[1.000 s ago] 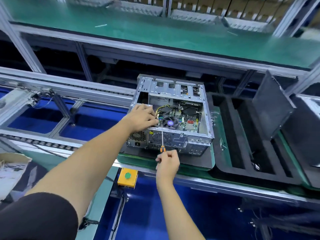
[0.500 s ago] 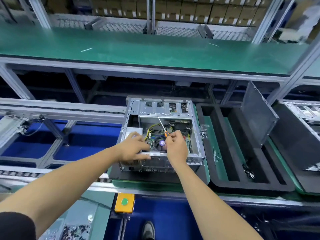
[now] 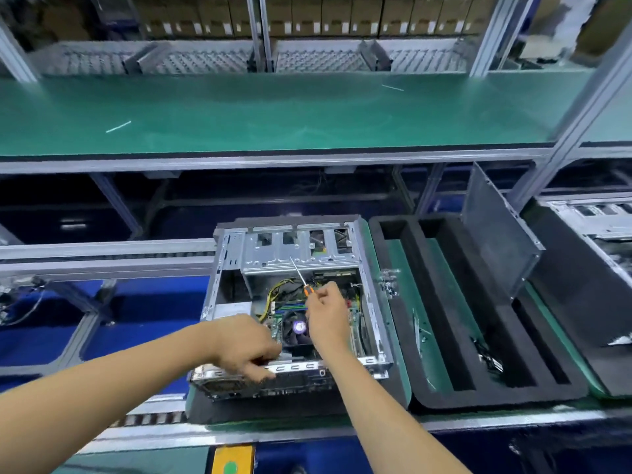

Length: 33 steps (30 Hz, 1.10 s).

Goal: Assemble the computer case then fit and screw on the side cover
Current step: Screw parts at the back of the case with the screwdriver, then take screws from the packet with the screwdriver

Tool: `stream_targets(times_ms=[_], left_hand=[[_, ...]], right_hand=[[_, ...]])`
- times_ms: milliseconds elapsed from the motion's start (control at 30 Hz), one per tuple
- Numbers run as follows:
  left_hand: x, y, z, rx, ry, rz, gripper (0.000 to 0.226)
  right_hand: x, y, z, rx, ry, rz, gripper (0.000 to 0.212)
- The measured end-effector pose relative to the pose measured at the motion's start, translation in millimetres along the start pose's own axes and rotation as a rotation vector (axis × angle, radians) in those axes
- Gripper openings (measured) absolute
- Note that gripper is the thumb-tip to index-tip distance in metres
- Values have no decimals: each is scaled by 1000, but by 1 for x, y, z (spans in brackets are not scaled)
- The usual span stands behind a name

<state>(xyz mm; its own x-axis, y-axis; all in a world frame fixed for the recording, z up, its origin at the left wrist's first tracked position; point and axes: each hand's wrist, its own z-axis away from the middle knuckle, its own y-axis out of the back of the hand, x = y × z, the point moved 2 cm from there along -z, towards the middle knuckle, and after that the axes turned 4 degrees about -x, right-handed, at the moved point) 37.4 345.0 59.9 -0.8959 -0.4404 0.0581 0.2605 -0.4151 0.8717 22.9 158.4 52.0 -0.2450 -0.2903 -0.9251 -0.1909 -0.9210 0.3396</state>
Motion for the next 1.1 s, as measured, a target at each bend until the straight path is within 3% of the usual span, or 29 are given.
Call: stream_targets(times_ms=[100,267,367,433,567,667,767,933,1100], left_hand=[[-2,33,-23,111,29,91,51],[2,102,-98,471,-3,351,17],[3,127,-149,580,68,249,23],[3,139,-184,562,151,188,26],[1,149,-247,281,382,188,8],[4,147,-287,79,558,171,24],[7,144,-316,-26,718,342,35],[13,125,-341,61,885,661,33],[18,107,-351,291,1076,899,13]], right_hand=[[-16,12,-27,-21,24,-47,15],[-39,67,-96,-5,140,-89,22],[-30,120,-143,35,130,-50,25],[-13,154,-172,34,87,-9,26],[34,196,-217,-64,-53,216,30],[66,204,-237,-161,-131,368,34],[89,203,-248,-207,-115,477,32],[109,196,-254,-228,-67,544,29],[120,191,-264,-254,-42,371,16]])
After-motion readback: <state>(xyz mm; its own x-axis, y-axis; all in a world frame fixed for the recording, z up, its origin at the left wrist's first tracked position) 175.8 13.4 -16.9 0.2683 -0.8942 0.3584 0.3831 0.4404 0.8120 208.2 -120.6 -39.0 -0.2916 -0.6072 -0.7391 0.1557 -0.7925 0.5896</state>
